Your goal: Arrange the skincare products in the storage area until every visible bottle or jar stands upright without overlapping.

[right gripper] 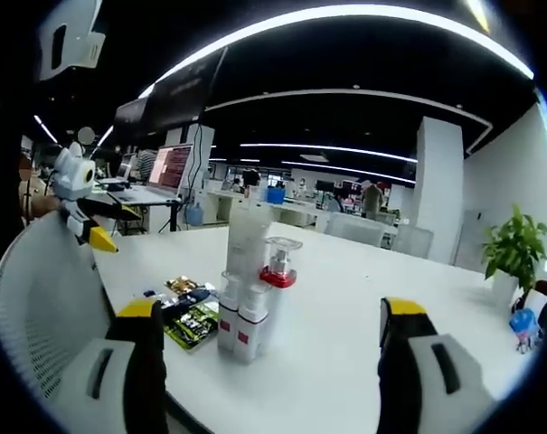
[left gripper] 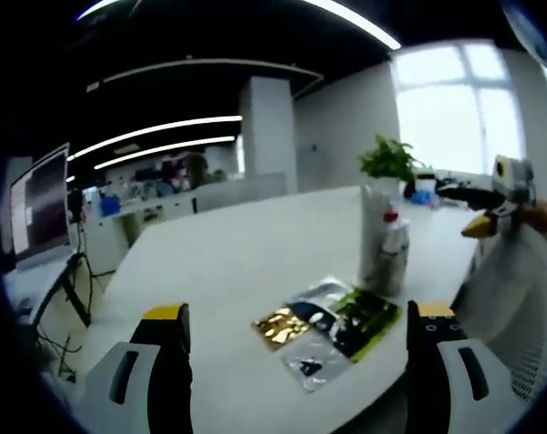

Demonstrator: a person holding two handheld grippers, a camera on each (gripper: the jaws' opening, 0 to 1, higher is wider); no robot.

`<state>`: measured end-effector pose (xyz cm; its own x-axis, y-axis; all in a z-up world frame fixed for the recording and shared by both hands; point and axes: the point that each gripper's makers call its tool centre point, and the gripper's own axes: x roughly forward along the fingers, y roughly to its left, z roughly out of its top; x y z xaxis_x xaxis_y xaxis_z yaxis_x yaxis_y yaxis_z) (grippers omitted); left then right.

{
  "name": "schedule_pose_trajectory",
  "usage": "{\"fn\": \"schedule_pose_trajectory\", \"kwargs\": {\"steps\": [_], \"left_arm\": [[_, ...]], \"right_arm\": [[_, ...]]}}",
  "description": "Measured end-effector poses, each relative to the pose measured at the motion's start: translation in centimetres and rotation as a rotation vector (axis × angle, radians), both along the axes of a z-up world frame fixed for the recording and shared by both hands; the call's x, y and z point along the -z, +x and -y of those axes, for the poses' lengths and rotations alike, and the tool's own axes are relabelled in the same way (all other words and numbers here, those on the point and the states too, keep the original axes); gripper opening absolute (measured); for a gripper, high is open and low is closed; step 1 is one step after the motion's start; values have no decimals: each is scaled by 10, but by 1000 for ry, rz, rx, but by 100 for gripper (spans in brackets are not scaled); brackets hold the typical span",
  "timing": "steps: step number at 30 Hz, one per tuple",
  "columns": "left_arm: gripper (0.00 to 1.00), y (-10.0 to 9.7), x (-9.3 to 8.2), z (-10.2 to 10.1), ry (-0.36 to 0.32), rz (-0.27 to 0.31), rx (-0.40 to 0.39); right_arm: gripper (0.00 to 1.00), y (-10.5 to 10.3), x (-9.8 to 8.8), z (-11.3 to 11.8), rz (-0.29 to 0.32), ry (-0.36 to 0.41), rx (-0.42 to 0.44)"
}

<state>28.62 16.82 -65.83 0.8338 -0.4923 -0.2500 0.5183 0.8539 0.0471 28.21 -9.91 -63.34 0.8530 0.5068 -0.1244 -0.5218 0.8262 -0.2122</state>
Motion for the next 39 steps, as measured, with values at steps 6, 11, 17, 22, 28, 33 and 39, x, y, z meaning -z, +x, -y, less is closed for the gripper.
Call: {"fn": "schedule_pose_trajectory", "kwargs": {"steps": [6,11,17,22,28,33,39], "left_arm": [[97,0,1,0,0,-5,0],[97,0,0,-2,3,3,-7],[97,0,1,-2,-2,0,-6],[97,1,1,-3,-2,-3,-16],[97,1,3,-3,1,-7,-13],[97,1,4,-3,7,-12,-14],[97,2,4,-7,9,-12,-33]], "right_arm": [[100,2,1,3,-13,9,10],[100,2,4,3,-18,-20,14],[100,3,3,6,-13,-14,29],[100,4,4,7,-21,-15,34],[100,4,5,8,-21,-18,38],[100,4,2,10,-8,-10,48],[100,3,4,7,-10,-23,32]]}}
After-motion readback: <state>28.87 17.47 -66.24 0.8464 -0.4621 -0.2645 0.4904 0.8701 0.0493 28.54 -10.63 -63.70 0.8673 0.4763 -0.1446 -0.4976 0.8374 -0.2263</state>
